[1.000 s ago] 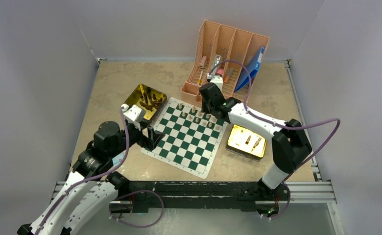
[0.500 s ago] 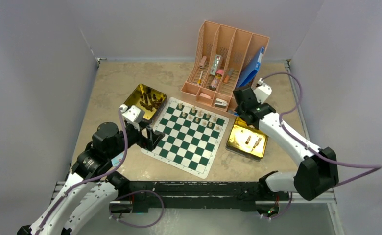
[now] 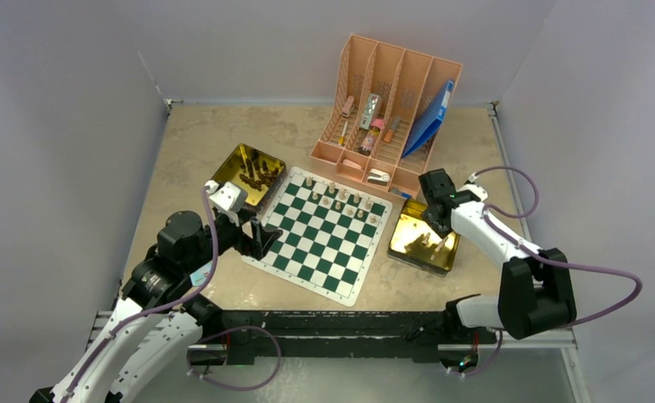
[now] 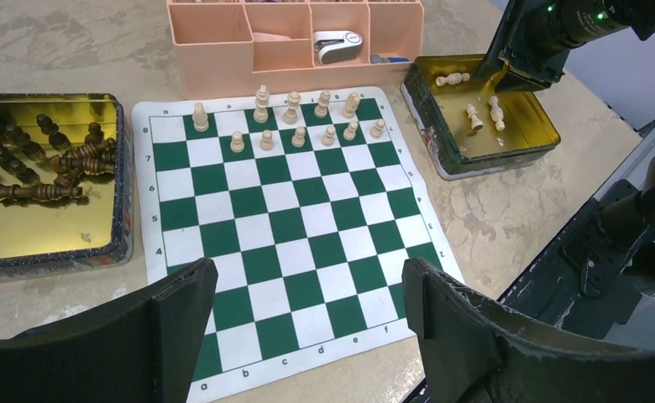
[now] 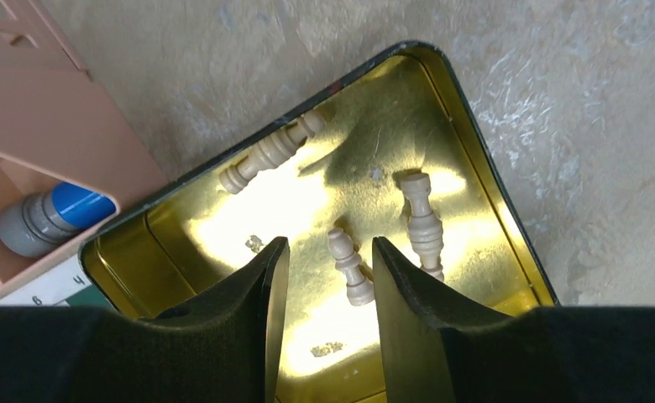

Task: Set up the chess pieces on the board
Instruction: Place the chess piece on the chessboard, then pick up the chess piece from the storage box.

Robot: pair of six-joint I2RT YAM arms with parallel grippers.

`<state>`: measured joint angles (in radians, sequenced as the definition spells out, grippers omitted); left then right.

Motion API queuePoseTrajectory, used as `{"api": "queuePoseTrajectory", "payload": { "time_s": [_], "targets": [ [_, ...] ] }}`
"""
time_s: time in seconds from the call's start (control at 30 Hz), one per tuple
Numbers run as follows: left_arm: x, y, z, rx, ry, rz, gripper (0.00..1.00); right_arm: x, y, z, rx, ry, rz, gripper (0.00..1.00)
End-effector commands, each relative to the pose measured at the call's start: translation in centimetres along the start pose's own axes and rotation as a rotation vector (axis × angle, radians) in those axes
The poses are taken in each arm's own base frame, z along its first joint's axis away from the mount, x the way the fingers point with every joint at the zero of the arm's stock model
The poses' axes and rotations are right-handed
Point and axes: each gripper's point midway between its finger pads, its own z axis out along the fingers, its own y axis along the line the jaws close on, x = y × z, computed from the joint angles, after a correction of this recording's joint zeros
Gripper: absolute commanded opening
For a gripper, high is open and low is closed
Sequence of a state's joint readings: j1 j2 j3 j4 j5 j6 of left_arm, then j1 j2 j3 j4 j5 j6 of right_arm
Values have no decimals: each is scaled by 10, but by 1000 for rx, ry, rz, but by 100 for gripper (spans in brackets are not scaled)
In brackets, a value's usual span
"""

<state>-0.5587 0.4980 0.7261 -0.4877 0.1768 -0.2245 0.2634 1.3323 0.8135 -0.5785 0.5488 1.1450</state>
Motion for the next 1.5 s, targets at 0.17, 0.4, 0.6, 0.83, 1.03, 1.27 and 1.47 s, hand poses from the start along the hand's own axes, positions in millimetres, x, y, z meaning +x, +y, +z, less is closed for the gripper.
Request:
{"api": "queuePoseTrajectory", "payload": {
  "time_s": [0.17,0.4,0.6,0.83,1.03,1.27,1.47],
  "targets": [
    [-10,-2,-1,10,-42,9,81,29,-5,-7,-68,122,15,42],
    [-9,-2,0,5,-36,6,81,48,-15,7,-34,164,-29,41],
    [-9,0,-1,-2,-41,5,81,54,-13,21,-25,168,-62,38],
    [-9,0,-1,-5,-38,4,81,42,-12,22,-21,107,-75,17],
    [-9,-1,0,-4,-38,-10,80,1,-8,3,-23,-25,-71,7],
    [-9,-5,4,9,-26,-78,80,-42,19,-39,-158,-118,-89,7],
    [10,-8,20,27,95,-139,80,-52,83,-104,-623,-132,-258,7]
  ]
}}
